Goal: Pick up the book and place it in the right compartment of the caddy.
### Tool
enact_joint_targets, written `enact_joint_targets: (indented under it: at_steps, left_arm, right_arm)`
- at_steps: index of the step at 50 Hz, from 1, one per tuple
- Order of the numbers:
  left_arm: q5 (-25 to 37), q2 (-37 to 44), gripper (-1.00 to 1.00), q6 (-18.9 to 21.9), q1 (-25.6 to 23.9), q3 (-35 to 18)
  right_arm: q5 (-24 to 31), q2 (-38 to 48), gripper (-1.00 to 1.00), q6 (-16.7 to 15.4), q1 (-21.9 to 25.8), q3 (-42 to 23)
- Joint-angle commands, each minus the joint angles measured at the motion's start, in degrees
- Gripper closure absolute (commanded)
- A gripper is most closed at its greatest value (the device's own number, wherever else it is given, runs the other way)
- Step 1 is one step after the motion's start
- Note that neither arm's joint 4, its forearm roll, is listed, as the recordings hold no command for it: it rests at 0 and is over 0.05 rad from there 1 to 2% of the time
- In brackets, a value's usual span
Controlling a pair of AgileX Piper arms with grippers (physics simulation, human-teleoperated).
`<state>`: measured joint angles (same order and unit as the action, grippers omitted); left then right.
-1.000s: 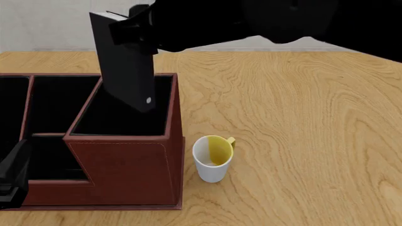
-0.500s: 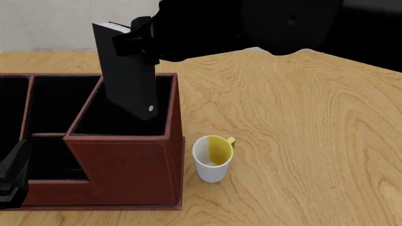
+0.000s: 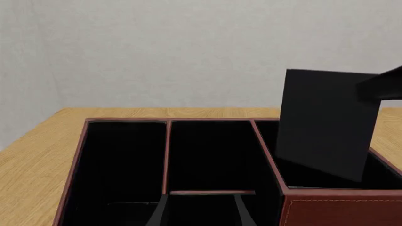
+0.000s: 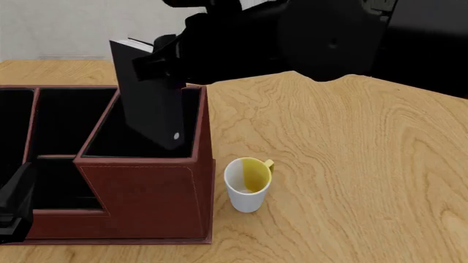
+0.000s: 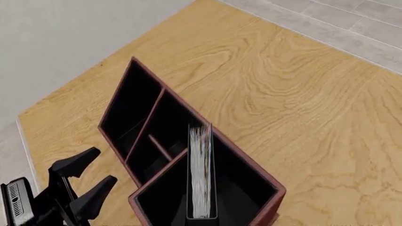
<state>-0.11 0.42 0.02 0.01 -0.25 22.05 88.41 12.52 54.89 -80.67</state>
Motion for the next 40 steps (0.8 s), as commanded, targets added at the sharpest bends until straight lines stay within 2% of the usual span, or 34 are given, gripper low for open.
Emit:
enact_joint_targets:
  at_steps: [1,40]
  left_arm:
    - [0.0,0.0,-1.0,0.0,0.0,0.0]
    - [0.0,0.0,-1.0,0.0,0.0,0.0]
  right_arm:
    - [-0.8,-0.5,1.0,0.8,0.4,0.1]
    - [-3.1,-0.6,1.0,0.9,0.3,2.9]
